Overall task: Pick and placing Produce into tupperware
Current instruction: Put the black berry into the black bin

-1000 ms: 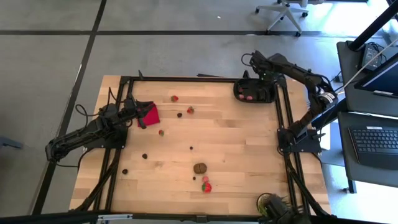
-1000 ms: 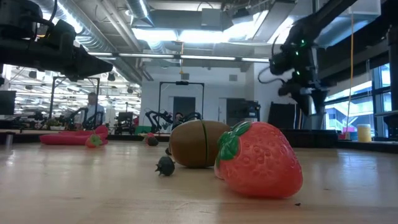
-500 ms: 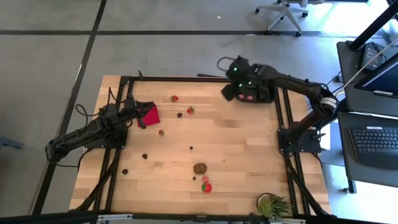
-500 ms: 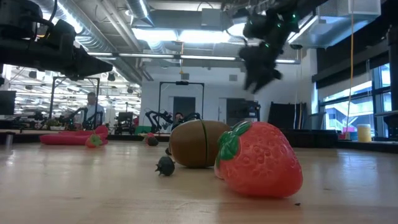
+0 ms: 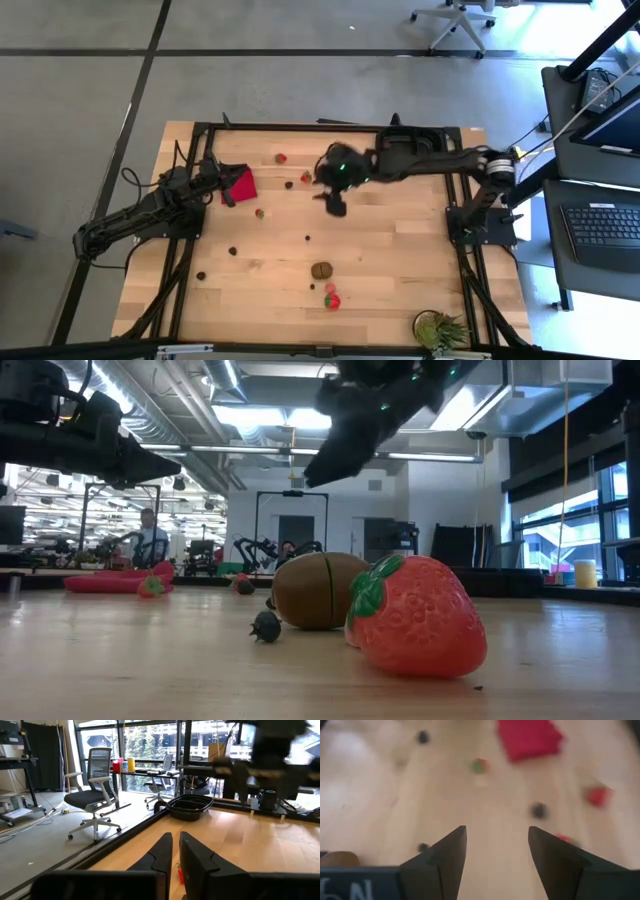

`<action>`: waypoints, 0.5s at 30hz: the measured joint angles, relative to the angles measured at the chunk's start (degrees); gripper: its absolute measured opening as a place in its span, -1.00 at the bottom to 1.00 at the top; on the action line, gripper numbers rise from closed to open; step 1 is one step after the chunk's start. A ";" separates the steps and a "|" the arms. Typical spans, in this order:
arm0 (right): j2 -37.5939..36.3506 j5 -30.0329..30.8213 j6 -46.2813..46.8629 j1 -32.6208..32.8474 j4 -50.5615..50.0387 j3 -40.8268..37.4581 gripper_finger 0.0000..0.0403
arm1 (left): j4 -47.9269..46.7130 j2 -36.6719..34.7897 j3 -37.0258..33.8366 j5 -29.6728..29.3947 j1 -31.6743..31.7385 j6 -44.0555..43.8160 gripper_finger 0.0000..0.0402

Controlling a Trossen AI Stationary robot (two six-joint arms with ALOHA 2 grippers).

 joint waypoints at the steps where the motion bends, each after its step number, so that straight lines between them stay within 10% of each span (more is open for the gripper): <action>1: 1.44 -0.70 -1.23 1.04 1.50 0.00 0.06 | -0.01 0.00 0.00 0.00 0.01 0.00 -0.87; 15: 15.81 -8.80 -7.48 8.37 10.14 0.00 0.06 | 0.00 0.02 0.01 0.00 0.01 -0.07 -0.79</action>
